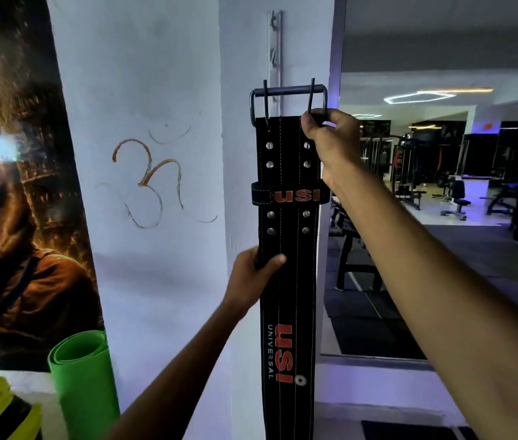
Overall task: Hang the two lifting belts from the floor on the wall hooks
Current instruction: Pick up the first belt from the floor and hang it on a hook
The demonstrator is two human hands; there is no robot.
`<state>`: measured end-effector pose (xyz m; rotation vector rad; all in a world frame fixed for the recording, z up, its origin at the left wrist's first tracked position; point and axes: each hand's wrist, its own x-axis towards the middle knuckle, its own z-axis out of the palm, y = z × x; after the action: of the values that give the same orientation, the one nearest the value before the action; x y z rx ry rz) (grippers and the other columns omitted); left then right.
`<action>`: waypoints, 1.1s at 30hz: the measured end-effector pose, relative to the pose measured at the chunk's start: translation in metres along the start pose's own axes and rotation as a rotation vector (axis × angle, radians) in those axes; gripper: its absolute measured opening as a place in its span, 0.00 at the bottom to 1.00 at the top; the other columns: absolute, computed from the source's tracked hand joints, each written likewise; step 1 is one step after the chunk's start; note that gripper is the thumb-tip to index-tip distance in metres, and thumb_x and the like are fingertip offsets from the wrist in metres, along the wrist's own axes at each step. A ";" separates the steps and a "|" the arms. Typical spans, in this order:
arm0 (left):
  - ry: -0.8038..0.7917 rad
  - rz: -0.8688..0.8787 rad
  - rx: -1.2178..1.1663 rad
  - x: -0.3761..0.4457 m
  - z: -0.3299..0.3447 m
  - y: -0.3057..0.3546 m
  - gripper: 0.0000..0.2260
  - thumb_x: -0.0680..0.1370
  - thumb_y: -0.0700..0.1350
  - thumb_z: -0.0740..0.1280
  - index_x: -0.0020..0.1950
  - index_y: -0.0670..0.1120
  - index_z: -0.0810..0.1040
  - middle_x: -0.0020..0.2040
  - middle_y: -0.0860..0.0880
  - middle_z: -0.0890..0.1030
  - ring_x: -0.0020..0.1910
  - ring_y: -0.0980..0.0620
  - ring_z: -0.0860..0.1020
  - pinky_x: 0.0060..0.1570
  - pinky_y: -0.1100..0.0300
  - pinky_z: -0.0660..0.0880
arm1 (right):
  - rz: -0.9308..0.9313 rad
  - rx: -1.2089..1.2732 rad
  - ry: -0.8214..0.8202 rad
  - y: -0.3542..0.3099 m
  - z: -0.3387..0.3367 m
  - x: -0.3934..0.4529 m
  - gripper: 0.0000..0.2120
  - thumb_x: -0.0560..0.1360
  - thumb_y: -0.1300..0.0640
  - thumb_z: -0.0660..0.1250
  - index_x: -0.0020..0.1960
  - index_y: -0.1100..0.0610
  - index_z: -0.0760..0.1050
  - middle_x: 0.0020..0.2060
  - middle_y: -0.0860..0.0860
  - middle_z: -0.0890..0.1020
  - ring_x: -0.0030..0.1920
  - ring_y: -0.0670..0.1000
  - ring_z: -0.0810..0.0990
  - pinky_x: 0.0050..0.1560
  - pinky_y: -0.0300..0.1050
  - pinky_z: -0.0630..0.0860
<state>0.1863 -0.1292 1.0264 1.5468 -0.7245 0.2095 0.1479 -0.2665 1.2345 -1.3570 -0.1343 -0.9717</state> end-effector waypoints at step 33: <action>-0.195 -0.074 0.015 -0.042 -0.007 -0.039 0.07 0.76 0.42 0.73 0.50 0.38 0.84 0.48 0.41 0.88 0.48 0.49 0.85 0.51 0.56 0.81 | 0.018 0.027 0.004 -0.036 -0.020 -0.021 0.08 0.74 0.60 0.72 0.52 0.59 0.80 0.35 0.51 0.80 0.27 0.46 0.74 0.22 0.38 0.71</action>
<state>0.1771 -0.1118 0.9721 1.6202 -0.8177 0.0083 0.1031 -0.2700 1.2436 -1.3294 -0.1314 -0.9545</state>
